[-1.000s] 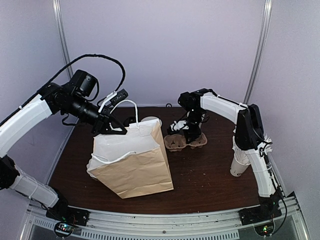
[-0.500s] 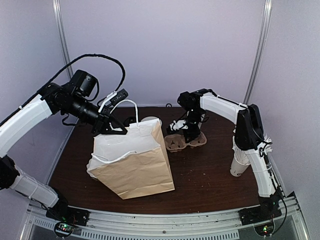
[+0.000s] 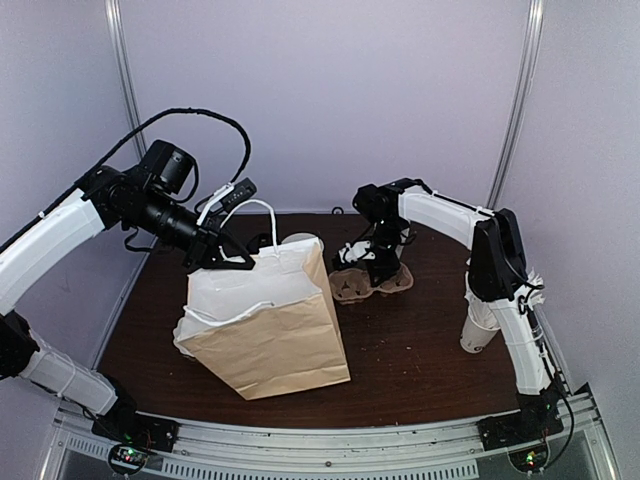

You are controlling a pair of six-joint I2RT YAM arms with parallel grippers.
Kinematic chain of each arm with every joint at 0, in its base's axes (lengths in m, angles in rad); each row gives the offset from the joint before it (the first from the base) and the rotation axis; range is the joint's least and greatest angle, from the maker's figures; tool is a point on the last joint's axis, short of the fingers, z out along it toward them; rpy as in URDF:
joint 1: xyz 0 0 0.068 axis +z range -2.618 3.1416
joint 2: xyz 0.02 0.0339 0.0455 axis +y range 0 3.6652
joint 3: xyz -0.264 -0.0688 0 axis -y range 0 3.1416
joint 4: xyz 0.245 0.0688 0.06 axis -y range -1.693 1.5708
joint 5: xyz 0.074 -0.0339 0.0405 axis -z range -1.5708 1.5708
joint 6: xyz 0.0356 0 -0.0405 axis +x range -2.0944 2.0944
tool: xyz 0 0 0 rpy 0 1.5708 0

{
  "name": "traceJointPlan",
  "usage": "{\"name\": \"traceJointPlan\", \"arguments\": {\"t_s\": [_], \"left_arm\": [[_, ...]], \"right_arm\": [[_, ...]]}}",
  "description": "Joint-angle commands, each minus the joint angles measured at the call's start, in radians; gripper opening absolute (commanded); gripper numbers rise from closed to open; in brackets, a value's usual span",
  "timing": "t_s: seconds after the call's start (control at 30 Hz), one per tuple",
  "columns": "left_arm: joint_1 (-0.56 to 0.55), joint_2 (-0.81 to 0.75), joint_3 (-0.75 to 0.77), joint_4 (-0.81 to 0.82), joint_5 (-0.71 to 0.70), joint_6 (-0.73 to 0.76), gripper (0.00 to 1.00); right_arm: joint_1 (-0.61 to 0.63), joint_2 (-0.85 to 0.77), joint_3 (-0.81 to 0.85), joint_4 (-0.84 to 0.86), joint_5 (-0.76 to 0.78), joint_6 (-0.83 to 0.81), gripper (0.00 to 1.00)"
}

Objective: Pack the takeout coffee

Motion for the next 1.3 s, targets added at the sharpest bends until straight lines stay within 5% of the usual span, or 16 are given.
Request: {"name": "traceJointPlan", "arguments": {"t_s": [0.0, 0.73, 1.27], "left_arm": [[0.008, 0.003, -0.007, 0.043, 0.035, 0.007, 0.00], [0.008, 0.005, -0.009, 0.050, 0.015, 0.005, 0.00], [0.006, 0.051, 0.024, 0.048, -0.002, -0.026, 0.00]], "right_arm": [[0.006, 0.025, 0.003, -0.023, 0.020, -0.011, 0.46], [0.005, -0.122, 0.006, -0.012, 0.022, 0.058, 0.29], [0.003, -0.406, 0.004, 0.067, -0.249, 0.306, 0.29]]}}
